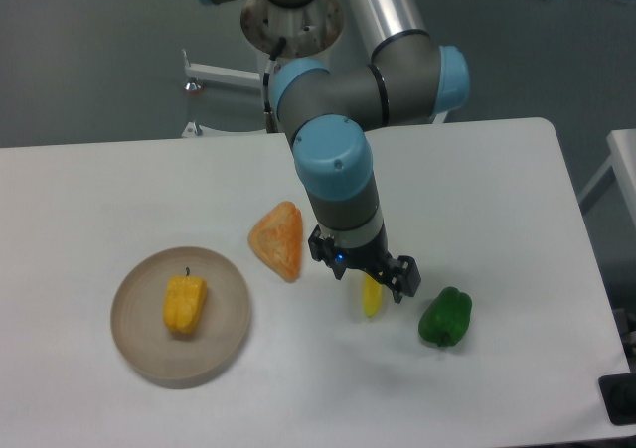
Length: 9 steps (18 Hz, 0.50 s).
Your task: Place the yellow pepper on the plate
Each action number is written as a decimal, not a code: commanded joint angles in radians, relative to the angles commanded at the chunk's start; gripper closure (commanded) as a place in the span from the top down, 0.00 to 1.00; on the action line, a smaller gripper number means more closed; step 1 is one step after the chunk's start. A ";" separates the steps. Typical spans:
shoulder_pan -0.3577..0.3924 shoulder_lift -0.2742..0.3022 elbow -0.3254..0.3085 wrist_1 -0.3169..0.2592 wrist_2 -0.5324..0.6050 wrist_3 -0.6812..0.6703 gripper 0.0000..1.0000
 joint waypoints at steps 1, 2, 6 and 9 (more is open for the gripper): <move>0.000 -0.005 0.000 0.000 0.000 0.006 1.00; 0.000 -0.009 0.002 0.000 0.000 0.009 1.00; 0.002 -0.020 -0.005 0.049 0.003 0.008 1.00; 0.002 -0.015 -0.017 0.054 0.005 0.009 1.00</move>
